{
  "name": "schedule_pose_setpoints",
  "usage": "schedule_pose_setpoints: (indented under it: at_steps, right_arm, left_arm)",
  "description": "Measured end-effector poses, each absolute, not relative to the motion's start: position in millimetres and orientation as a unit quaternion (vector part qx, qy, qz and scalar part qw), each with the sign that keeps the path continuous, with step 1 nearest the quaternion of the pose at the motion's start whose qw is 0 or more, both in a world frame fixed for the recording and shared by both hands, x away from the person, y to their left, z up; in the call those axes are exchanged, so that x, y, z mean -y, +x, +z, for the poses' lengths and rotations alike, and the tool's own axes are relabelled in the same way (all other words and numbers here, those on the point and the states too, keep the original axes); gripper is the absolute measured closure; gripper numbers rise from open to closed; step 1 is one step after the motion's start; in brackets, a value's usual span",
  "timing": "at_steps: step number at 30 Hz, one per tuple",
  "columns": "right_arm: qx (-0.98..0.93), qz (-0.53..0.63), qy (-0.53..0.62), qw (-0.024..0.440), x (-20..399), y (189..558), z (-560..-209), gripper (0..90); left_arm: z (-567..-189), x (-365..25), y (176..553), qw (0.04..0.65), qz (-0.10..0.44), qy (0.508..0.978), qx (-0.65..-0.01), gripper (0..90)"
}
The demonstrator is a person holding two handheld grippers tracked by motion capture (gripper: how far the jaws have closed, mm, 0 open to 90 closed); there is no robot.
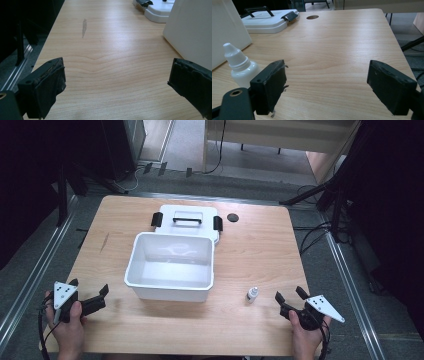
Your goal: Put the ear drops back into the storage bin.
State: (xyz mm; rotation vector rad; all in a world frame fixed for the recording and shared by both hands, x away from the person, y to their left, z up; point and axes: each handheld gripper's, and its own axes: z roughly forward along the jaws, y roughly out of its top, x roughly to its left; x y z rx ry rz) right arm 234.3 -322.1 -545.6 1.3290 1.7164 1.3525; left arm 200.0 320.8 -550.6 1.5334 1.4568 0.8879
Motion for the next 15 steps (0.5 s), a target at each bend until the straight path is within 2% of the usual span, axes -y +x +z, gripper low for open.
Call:
schedule_pose_setpoints:
  at_steps: [15]
  right_arm:
    - [-0.657, 0.497, 0.500, 0.268, 320.4, 234.8, -539.9, 15.3]
  left_arm:
    - [-550.7, -320.3, 201.9, 0.404, 0.348, 0.614, -0.582, 1.3]
